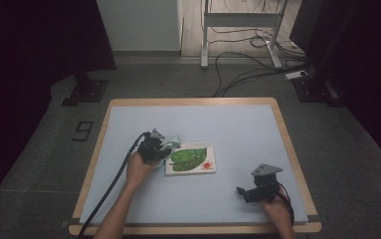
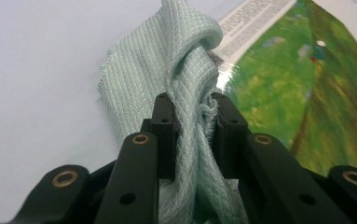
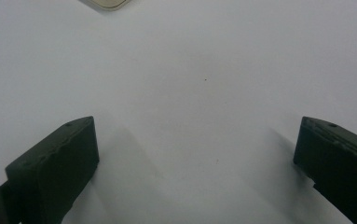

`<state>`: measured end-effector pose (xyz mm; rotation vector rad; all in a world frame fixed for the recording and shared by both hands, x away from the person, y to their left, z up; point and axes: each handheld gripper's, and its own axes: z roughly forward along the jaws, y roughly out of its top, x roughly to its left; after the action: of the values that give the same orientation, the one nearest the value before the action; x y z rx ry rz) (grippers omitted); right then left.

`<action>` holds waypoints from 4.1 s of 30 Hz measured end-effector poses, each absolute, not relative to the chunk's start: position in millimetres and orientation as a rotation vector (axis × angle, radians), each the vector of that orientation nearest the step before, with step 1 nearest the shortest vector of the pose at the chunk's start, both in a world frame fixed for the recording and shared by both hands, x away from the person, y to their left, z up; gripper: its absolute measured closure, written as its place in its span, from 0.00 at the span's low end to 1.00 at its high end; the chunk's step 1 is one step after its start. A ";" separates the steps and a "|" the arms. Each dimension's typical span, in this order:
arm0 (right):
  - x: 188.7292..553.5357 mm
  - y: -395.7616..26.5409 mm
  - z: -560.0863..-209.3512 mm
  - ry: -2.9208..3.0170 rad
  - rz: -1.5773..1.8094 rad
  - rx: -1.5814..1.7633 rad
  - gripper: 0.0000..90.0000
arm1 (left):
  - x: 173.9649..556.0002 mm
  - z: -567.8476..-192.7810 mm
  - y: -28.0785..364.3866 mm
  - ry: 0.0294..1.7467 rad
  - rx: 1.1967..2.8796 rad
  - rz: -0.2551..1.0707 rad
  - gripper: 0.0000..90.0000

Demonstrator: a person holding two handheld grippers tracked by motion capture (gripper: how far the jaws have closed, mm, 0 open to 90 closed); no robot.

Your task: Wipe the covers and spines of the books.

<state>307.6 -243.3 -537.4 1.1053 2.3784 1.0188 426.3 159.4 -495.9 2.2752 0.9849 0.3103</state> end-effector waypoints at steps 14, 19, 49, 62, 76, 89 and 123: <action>307.8 -243.3 -537.4 2.380 1.019 1.106 0.00 | 431.2 -493.8 134.7 0.911 2.348 0.370 0.84; 307.7 -243.3 -537.3 2.380 1.018 1.107 0.00 | 434.9 -494.1 127.3 0.911 2.340 0.326 0.84; 307.8 -243.4 -537.4 2.380 1.020 1.107 0.00 | 445.7 -499.4 20.5 0.723 2.379 0.205 0.83; 307.6 -243.4 -537.4 2.379 1.021 1.104 0.00 | 443.9 -496.3 10.2 0.700 2.367 0.216 0.83; 307.6 -243.4 -537.4 2.378 1.020 1.101 0.00 | 432.5 -473.9 45.6 0.714 2.369 0.257 0.83; 307.4 -243.2 -537.4 2.377 1.021 1.103 0.00 | 419.9 -452.8 93.6 0.756 2.339 0.300 0.83; 307.5 -243.1 -537.4 2.377 1.021 1.105 0.00 | 363.0 -437.3 224.3 0.958 2.225 0.364 0.82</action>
<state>307.5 -243.1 -537.4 1.1046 2.3765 1.0207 363.0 224.3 -437.3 2.2253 0.9582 0.3642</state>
